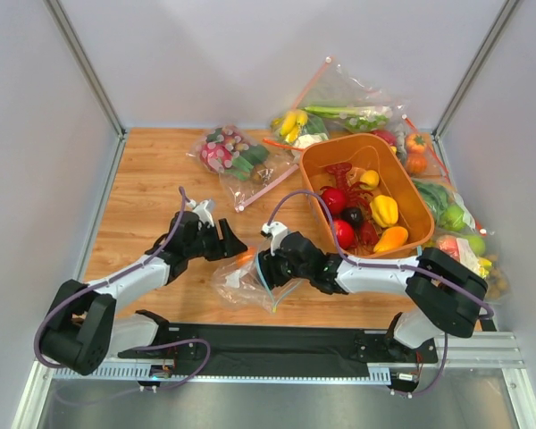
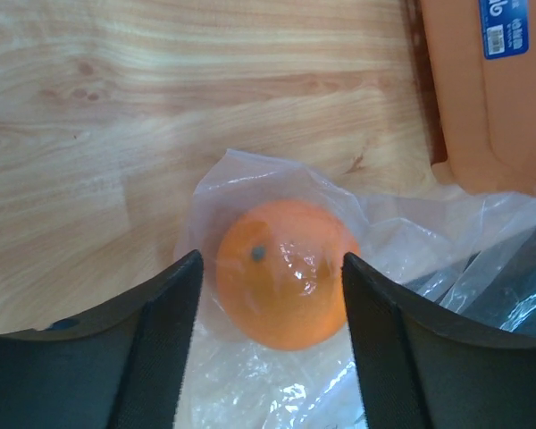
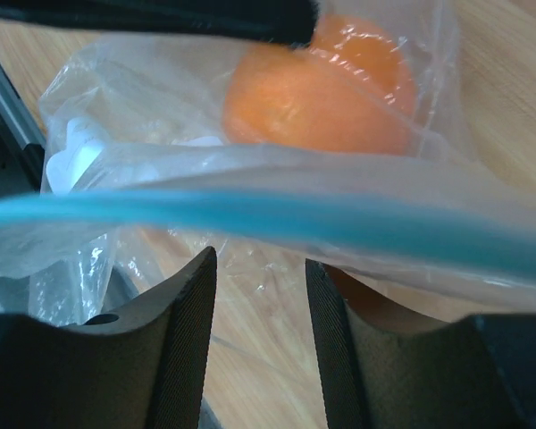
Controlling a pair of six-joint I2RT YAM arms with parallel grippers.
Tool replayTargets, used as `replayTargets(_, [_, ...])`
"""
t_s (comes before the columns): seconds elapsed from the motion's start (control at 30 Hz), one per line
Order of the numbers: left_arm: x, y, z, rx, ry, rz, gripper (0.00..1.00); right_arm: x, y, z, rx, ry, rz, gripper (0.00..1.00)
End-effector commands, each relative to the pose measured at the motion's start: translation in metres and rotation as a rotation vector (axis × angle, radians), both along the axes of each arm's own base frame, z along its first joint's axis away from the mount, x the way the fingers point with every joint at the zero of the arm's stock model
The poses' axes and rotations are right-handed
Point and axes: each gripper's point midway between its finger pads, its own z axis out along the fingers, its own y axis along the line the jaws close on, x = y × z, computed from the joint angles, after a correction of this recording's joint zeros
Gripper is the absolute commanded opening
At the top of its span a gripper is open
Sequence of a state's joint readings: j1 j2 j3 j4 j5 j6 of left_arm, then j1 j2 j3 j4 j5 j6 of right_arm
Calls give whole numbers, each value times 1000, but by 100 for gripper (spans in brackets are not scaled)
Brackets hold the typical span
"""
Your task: Open the zip-top bag and remove the fake food
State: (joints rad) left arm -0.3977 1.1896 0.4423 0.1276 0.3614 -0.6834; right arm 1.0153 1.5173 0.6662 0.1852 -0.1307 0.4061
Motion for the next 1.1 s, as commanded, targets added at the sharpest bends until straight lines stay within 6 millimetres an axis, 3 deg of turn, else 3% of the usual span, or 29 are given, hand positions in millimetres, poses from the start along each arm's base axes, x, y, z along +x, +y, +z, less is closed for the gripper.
replayTargets(0.0, [1,-9,2,-57,-16,-28,69,19,0,12,54,-30,-85,47])
replayTargets(0.03, [-1,-11,1,-66,-9,-37,58,23,-2,12,49,-38,-105,48])
replayTargets(0.13, [-2,-15,-2,-83,7,-50,38,29,-2,15,56,-56,-127,51])
replayTargets(0.23, [-3,-16,-4,-89,17,-60,22,33,-2,20,69,-74,-144,57])
replayTargets(0.43, [-10,-14,-10,-77,35,-73,3,38,-3,32,103,-117,-156,74])
replayTargets(0.53, [-14,-13,-14,-76,45,-75,0,36,3,30,117,-114,-113,81])
replayTargets(1.07, [-22,-11,-15,-90,60,-62,0,30,28,3,91,-63,2,85])
